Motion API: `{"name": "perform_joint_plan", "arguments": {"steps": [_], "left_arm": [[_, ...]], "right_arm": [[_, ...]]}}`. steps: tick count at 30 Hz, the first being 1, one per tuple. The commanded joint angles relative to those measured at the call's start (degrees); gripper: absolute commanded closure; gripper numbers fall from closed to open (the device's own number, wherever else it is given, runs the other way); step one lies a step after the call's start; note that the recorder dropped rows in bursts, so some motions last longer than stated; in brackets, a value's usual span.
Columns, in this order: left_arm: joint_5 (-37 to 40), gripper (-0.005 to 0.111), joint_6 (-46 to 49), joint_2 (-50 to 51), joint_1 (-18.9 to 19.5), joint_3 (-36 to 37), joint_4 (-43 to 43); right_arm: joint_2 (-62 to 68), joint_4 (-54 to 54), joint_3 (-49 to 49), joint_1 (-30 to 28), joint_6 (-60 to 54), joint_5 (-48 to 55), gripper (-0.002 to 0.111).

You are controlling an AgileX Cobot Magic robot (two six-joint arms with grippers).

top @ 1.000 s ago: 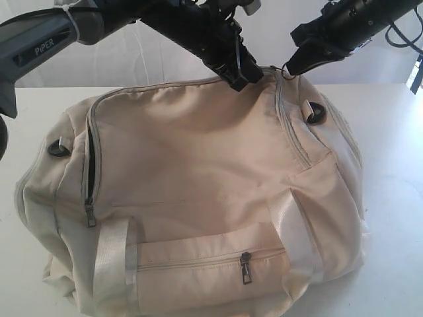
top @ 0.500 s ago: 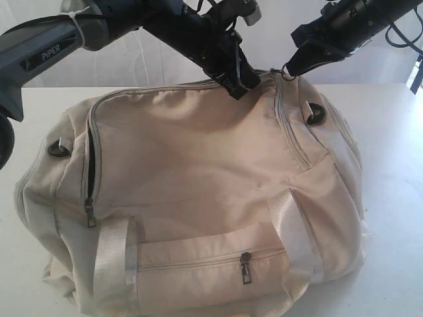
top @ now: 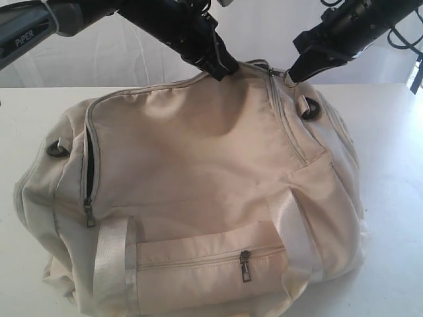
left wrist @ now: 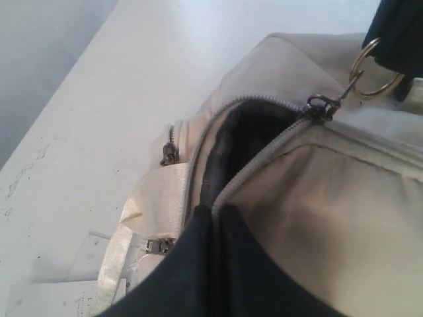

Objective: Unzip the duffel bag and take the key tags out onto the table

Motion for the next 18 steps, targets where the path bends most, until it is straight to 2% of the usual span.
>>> {"name": "perform_joint_plan", "arguments": {"steps": [1,5,18], "left_arm": [[0.2,0.107,-0.8,-1.0,1.3,0.3,1.2],[0.2,0.107,-1.1,-1.0,1.3,0.3,0.7],[0.6,0.107,-3.0,0.4,1.3,0.3,-0.1]], "right_arm": [[-1.5,-2.2,0.2,-0.1,0.0,1.0,0.108],[-4.3,-2.0,2.4,0.0,1.3,1.0,0.108],[-20.8,-1.8,23.6,0.0,2.7,1.0,0.108]]}}
